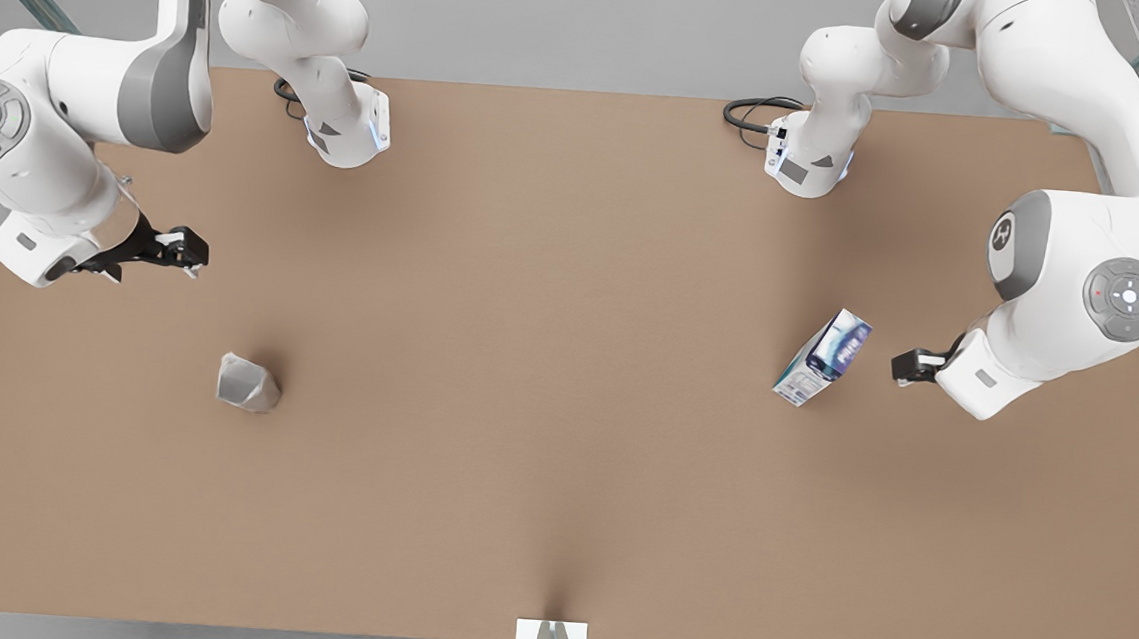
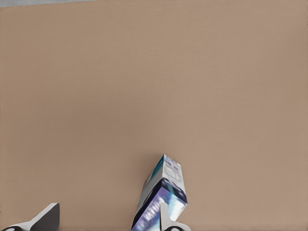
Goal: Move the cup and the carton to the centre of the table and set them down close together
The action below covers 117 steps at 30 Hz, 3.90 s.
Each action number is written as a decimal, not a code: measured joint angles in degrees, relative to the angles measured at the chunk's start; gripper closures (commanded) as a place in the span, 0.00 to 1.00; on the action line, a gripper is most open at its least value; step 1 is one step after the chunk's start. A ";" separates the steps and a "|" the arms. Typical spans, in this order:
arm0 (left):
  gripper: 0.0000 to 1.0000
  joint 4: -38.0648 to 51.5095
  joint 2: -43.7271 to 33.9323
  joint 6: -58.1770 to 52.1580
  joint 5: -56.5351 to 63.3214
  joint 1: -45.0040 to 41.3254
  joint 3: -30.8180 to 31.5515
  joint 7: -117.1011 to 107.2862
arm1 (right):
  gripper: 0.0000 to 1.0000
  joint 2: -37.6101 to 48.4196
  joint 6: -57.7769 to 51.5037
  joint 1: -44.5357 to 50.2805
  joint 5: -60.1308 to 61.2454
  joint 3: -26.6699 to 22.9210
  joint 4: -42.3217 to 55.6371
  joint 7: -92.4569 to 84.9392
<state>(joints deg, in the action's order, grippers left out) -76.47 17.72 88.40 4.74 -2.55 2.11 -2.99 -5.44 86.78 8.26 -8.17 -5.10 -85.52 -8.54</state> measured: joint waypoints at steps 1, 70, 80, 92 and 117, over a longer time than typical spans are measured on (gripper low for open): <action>0.00 0.38 0.12 -0.70 0.05 0.00 0.00 -0.16 | 0.00 -0.35 -0.03 -0.02 0.00 -0.07 0.00 0.07; 0.00 0.44 1.53 0.11 0.17 0.12 0.35 -0.45 | 0.79 -36.33 21.68 -12.30 5.71 3.08 -0.61 -0.59; 0.00 0.44 1.57 0.19 0.18 0.06 0.39 -0.44 | 0.79 -35.41 21.57 -12.94 5.93 5.26 -0.65 -0.33; 0.00 0.35 1.53 -0.21 0.30 0.34 0.35 -0.44 | 0.78 -48.52 22.39 20.99 16.82 -0.34 25.52 13.90; 0.00 -17.11 -1.02 17.99 2.76 -1.84 4.31 29.03 | 0.00 -59.30 37.24 32.22 30.41 -8.43 38.49 31.94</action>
<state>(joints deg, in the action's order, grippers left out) -93.57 16.70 106.39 7.50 -4.38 6.42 26.04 -64.74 124.02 40.48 22.23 -13.53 -47.02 23.40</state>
